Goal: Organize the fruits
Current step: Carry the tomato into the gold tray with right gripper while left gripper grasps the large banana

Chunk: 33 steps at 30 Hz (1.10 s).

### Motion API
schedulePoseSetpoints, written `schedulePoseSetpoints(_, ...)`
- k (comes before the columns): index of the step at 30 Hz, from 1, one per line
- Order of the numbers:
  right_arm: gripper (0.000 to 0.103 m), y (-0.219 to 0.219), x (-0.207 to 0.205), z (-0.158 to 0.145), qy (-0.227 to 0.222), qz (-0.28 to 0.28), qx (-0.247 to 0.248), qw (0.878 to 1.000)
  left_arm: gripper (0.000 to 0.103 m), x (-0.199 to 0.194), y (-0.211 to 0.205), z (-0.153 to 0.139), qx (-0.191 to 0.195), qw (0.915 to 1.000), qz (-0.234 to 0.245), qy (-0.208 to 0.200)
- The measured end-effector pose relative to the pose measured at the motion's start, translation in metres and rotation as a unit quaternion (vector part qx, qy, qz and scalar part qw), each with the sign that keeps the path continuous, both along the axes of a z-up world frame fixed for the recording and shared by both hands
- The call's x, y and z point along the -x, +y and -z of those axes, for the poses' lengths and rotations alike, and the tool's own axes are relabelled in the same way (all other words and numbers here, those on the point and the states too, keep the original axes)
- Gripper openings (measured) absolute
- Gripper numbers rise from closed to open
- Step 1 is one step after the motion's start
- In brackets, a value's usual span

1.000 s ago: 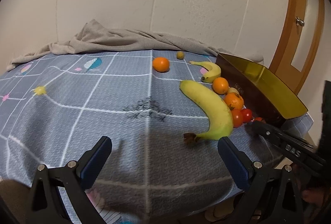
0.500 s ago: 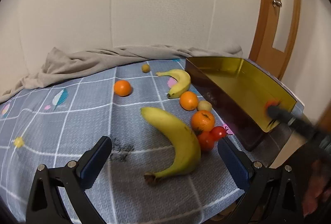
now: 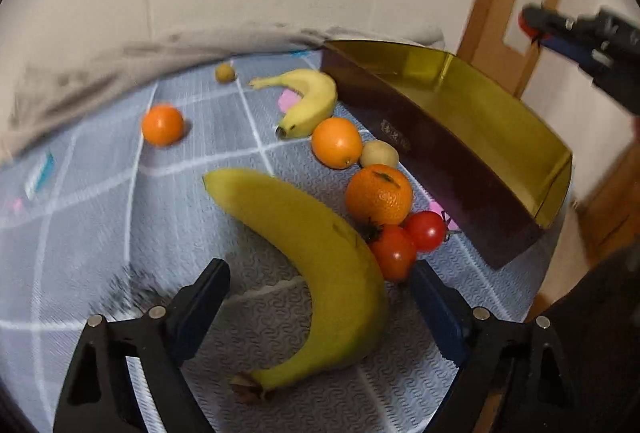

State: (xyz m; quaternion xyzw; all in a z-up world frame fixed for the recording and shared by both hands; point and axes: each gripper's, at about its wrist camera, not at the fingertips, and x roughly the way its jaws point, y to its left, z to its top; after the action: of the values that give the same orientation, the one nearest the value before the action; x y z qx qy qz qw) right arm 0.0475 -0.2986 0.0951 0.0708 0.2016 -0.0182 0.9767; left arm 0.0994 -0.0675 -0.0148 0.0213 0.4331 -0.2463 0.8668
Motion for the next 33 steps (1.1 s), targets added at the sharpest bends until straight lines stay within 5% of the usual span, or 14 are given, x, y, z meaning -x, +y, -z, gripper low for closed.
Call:
schedulePoseSetpoints(7, 0.029, -0.018, -0.014, 0.034, 0.067, 0.004, -0.053, 0.996, 0.088, -0.005, 0.008, -0.001, -0.011, 0.9998, -0.016, -0.005)
schedulePoseSetpoints(11, 0.029, -0.024, -0.013, 0.036, 0.067, 0.008, -0.07, 0.995, 0.087, -0.004, 0.003, -0.001, -0.02, 0.9995, -0.021, -0.012)
schedulePoseSetpoints(14, 0.029, -0.024, -0.015, 0.038, 0.077, 0.013, -0.071, 0.994, 0.088, -0.004, -0.016, 0.004, -0.065, 0.997, -0.019, -0.038)
schedulePoseSetpoints(16, 0.029, -0.022, -0.018, 0.042, 0.093, 0.016, -0.06, 0.994, 0.08, 0.0, -0.017, 0.005, -0.075, 0.9959, -0.012, -0.05)
schedulePoseSetpoints(18, 0.029, -0.022, -0.02, 0.048, 0.109, 0.016, -0.056, 0.992, 0.053, 0.002, -0.018, 0.004, -0.067, 0.9964, 0.004, -0.053)
schedulePoseSetpoints(21, 0.029, -0.027, -0.023, 0.057, 0.131, 0.023, -0.061, 0.989, 0.04, 0.007, -0.02, 0.003, -0.069, 0.9956, 0.018, -0.061)
schedulePoseSetpoints(33, 0.029, -0.029, -0.033, 0.073, 0.173, 0.042, -0.046, 0.983, 0.031, 0.023, 0.009, -0.02, -0.028, 0.9961, -0.011, -0.083)
